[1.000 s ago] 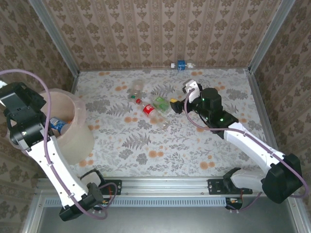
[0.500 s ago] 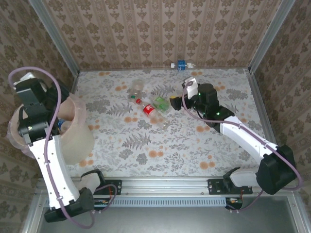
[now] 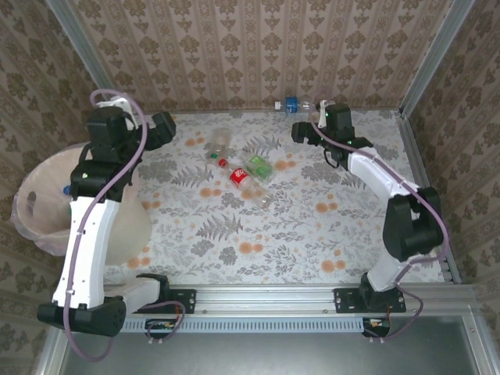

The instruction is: Put the plastic bottles in the bin

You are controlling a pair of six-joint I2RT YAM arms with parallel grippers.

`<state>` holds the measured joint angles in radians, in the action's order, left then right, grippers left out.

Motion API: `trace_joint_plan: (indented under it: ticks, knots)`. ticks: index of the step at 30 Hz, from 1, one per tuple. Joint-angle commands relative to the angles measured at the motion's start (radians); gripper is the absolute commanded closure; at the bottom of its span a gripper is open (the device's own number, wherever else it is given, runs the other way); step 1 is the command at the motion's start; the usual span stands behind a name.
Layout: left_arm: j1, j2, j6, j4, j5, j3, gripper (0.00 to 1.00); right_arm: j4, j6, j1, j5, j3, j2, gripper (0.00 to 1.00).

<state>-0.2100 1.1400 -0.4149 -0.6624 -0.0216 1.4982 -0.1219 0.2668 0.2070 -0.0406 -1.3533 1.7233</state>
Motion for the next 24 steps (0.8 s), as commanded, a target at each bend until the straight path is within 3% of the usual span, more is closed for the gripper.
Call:
trace_joint_plan:
  ticks: [1, 12, 20, 24]
  knots:
    - [-0.049, 0.03, 0.025, 0.105, 0.061, -0.006, 0.0, -0.089, 0.06, -0.028, -0.026, -0.119, 0.098, 0.0]
    - [-0.129, 0.202, -0.038, 0.28, 0.154, -0.065, 0.0, -0.239, 0.176, -0.112, -0.211, -0.528, 0.43, 0.0]
    - [-0.148, 0.513, 0.025, 0.144, 0.045, 0.054, 0.0, -0.151, 0.208, -0.108, -0.246, -0.39, 0.334, 0.0]
    - [-0.126, 0.618, 0.117, 0.177, 0.073, 0.066, 0.0, -0.127, 0.187, -0.109, -0.238, -0.282, 0.236, 0.0]
